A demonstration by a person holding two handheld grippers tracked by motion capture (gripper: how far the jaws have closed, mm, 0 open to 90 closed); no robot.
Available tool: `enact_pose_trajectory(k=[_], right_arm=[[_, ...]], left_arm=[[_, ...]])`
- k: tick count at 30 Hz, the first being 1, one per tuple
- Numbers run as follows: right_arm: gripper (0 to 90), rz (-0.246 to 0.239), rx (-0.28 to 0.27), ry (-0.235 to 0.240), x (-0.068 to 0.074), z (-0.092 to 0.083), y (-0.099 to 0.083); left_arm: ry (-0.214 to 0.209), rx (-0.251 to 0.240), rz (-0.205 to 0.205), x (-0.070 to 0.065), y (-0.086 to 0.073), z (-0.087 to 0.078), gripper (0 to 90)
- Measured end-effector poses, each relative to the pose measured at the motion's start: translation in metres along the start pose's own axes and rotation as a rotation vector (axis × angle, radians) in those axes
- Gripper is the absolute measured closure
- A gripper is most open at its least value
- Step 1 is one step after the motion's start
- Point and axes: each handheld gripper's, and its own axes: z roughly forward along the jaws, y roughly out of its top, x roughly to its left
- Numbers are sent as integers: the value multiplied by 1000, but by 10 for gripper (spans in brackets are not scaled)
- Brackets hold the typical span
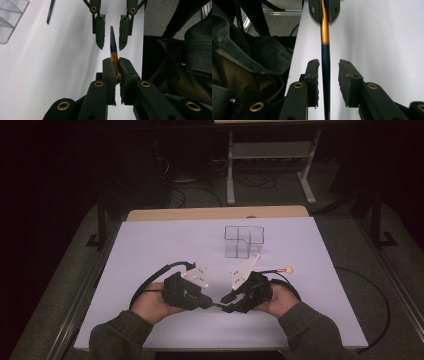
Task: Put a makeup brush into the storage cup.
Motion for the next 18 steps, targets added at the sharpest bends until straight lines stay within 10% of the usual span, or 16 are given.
enact_pose_trajectory(k=[18], right_arm=[[825,3,31,59,0,7,10]], left_arm=[[-6,-9,1,0,1,1,827]])
